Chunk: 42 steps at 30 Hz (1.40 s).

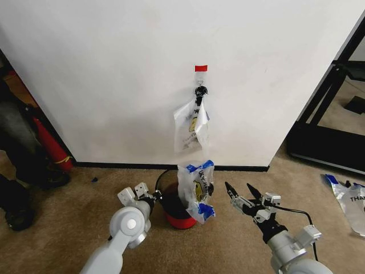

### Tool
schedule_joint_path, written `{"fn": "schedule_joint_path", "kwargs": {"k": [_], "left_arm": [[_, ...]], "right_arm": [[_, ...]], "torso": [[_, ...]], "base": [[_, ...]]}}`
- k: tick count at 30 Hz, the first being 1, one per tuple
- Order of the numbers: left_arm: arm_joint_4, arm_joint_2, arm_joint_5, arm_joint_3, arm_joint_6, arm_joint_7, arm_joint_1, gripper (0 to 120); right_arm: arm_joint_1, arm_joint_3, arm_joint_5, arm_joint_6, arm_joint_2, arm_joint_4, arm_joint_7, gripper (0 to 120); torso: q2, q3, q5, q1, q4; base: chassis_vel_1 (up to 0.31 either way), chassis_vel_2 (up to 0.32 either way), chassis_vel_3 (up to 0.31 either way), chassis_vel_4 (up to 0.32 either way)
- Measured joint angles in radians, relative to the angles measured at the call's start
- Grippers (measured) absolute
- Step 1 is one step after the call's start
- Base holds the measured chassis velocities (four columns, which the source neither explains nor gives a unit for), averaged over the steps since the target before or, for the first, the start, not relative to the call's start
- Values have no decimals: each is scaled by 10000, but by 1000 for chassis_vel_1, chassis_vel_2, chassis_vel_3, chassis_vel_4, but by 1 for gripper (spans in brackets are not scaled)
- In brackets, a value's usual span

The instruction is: Pick up the garbage bag from the wall and place it over the trash bin.

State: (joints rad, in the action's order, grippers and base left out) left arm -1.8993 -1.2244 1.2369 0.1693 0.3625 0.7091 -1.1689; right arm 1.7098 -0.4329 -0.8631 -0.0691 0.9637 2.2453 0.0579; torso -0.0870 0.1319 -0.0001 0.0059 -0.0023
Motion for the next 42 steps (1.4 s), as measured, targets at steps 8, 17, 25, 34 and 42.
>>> {"fn": "schedule_joint_path", "kwargs": {"k": [8, 17, 25, 34, 42], "left_arm": [[120, 214, -227, -56, 8, -274, -62, 5], [46, 225, -143, -23, 273, -456, -182, 26], [-461, 457, -314, 100, 403, -652, -484, 52], [-1405, 1138, -862, 483, 670, -764, -976, 90], [-2688, 1784, -1843, 658, 732, -655, -1286, 100]], "right_arm": [[-68, 48, -15, 1, 15, -65, -34, 100], [-163, 62, -77, 2, -29, -125, -37, 100], [-188, 65, -121, 20, -51, -87, -37, 100], [-225, 113, -123, 26, -62, -30, -46, 100], [-224, 64, 223, 63, -50, -126, -52, 100]], "torso": [[0, 0, 0, 0, 0], [0, 0, -1, 0, 0], [0, 0, 0, 0, 0], [0, 0, 0, 0, 0], [0, 0, 0, 0, 2]], "base": [[0, 0, 0, 0], [0, 0, 0, 0], [0, 0, 0, 0], [0, 0, 0, 0], [0, 0, 0, 0]]}}
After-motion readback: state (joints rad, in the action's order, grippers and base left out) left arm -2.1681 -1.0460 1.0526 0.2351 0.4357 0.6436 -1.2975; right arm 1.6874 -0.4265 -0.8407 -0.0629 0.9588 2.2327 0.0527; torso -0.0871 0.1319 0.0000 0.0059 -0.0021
